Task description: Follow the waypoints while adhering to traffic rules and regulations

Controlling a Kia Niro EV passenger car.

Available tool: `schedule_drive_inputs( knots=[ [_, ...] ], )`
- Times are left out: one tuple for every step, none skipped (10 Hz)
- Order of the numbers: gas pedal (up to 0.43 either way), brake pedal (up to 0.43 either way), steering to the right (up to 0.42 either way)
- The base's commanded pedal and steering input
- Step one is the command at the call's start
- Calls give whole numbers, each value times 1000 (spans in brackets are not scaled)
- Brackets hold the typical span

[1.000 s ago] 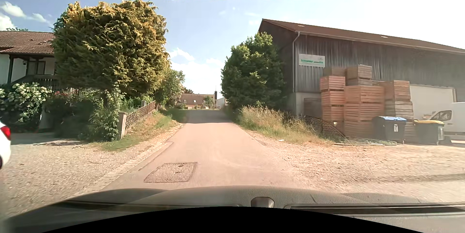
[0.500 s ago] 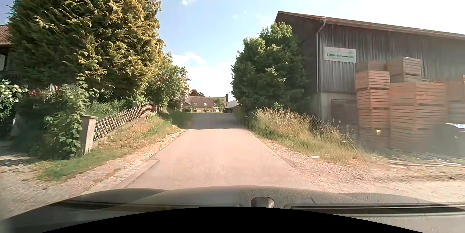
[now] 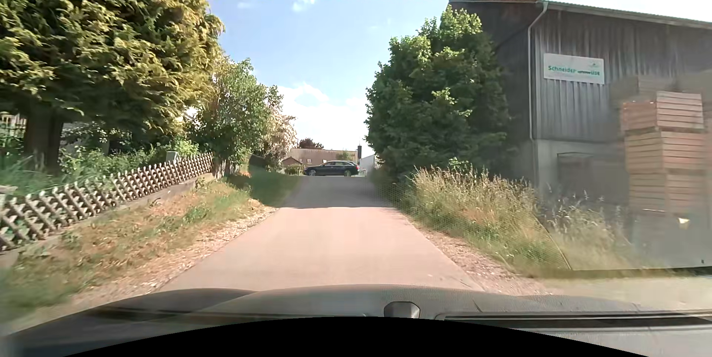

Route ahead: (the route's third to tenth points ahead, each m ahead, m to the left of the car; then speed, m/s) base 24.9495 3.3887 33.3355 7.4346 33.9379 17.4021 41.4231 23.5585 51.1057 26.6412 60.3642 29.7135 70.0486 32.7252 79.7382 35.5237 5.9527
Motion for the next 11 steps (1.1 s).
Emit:
schedule_drive_inputs(
  knots=[
    [138, 6, -31],
    [138, 6, -24],
    [138, 6, -23],
    [138, 6, -23],
    [138, 6, -28],
    [138, 6, -33],
    [138, 6, -35],
    [138, 6, -36],
    [138, 6, -36],
    [138, 6, -36],
    [138, 6, -36]
  ],
)
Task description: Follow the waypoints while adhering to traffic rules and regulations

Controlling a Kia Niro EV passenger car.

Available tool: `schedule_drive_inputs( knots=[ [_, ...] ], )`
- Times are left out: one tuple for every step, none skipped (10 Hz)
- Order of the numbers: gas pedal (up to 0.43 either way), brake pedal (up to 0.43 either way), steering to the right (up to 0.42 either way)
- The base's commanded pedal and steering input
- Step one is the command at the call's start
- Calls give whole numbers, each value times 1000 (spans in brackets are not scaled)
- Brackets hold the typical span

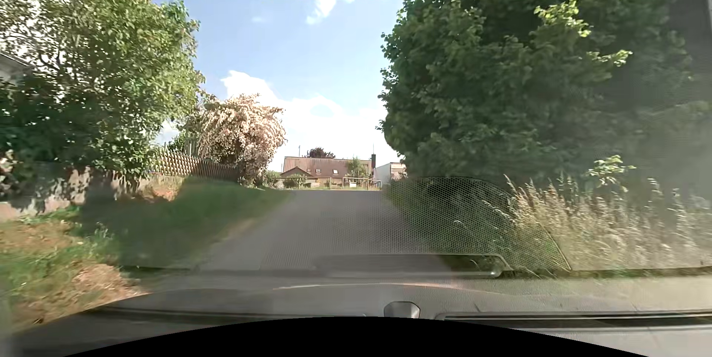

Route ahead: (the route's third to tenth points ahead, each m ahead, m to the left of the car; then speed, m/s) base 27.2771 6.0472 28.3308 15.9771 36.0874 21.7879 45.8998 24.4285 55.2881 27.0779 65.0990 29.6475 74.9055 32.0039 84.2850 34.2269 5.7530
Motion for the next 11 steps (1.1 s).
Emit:
schedule_drive_inputs(
  knots=[
    [138, 6, -36],
    [138, 6, -36],
    [138, 6, -36],
    [138, 6, -36],
    [138, 6, -36],
    [138, 6, -36],
    [138, 6, -36],
    [138, 6, -35],
    [138, 6, -33],
    [138, 6, -27],
    [130, 6, -21]
  ],
)
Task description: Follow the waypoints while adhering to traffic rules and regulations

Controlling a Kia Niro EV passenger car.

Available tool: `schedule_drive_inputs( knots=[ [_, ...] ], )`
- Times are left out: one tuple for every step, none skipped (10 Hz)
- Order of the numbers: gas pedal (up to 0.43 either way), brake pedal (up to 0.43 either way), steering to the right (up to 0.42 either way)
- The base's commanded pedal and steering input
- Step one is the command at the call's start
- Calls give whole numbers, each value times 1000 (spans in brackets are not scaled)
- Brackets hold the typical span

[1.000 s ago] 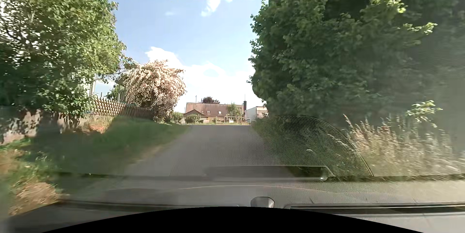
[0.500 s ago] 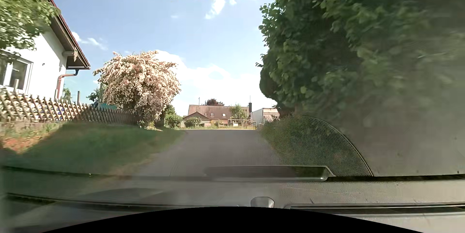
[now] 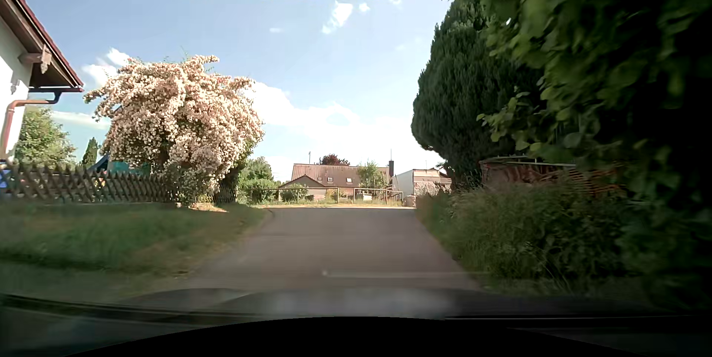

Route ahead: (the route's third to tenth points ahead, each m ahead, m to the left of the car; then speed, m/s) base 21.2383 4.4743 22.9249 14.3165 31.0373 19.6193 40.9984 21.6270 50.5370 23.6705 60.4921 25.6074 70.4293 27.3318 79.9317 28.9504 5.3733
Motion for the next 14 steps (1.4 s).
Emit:
schedule_drive_inputs(
  knots=[
    [130, 6, -17],
    [130, 6, -14],
    [98, 6, -13],
    [67, 6, -12],
    [0, 6, -11],
    [0, 6, -9],
    [0, 6, -7],
    [0, 6, -5],
    [0, 6, -2],
    [0, 6, 0],
    [0, 6, 0],
    [0, 6, 0],
    [0, 6, 0],
    [0, 6, 0]
  ],
)
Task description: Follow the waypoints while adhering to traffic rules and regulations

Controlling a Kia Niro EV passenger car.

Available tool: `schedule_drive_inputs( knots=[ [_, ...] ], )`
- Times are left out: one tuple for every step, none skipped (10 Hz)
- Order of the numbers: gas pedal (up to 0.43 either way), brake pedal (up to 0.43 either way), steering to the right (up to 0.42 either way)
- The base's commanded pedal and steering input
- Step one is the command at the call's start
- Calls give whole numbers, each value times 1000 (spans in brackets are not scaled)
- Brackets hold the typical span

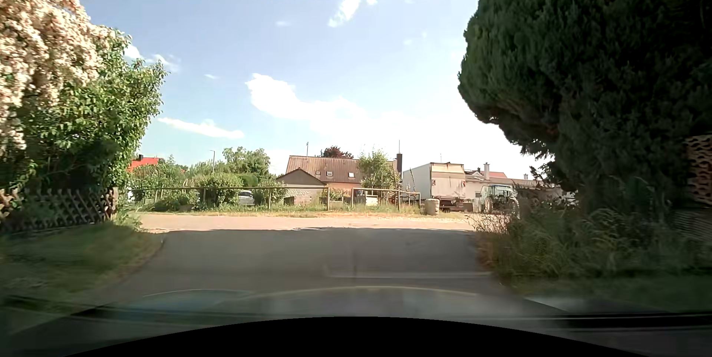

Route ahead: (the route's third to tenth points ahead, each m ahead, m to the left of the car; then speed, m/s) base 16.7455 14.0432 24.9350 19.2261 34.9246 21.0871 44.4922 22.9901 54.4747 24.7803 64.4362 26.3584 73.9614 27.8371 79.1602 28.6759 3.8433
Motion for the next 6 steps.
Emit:
schedule_drive_inputs(
  knots=[
    [0, 6, -1],
    [0, 6, -1],
    [0, 6, -2],
    [0, 6, -2],
    [0, 6, -2],
    [0, 6, -3]
  ],
)
